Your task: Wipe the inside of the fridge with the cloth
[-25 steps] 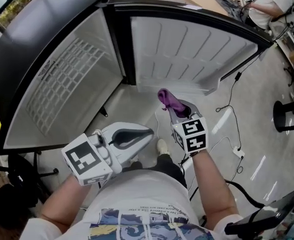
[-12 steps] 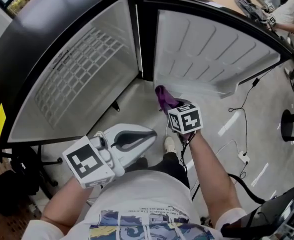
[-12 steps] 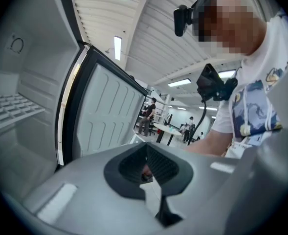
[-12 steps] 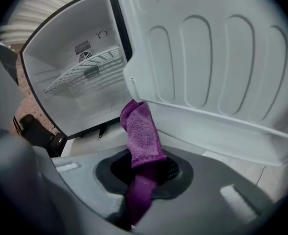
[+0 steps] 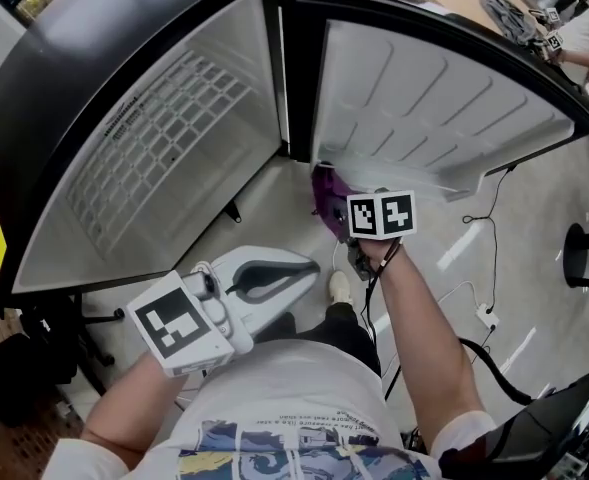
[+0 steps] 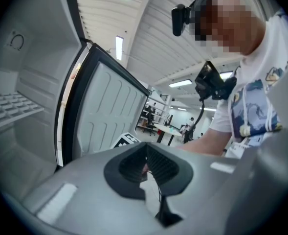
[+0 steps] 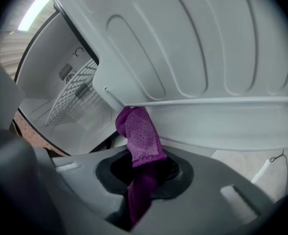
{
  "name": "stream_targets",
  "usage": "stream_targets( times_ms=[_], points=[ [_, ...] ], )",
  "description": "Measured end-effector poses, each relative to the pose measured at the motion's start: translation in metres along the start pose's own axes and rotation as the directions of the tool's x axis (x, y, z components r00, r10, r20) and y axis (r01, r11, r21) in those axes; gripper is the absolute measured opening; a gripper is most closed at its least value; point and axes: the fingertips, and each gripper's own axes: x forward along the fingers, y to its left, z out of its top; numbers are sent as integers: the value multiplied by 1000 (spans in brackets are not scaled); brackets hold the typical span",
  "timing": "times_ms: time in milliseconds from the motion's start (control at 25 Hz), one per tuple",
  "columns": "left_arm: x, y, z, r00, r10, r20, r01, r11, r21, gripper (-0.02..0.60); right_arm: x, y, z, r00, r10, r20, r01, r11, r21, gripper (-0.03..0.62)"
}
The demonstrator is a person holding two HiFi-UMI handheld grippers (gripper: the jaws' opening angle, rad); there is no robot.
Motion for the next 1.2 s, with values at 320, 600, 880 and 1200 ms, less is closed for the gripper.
stream_targets(
  times_ms=[320,600,880,1200],
  points=[
    [-6,4,0,1000,-7,-10,7,1000,12,5,-1,14,18,984,140,106,-164,950,266,54],
    [0,5,2,1000,-18,-20,19,1000,11,5,-8,-4,19,984,117,133,-155,934,323,54],
    [17,3,6,999,-47,-28,47,999,8,5,-18,-23,16,980,104,168,-164,902,399,54],
    [36,0,8,996,-68,-49,69,997,21,5,-34,-44,14,972,100,211,-192,858,476,54]
  ],
)
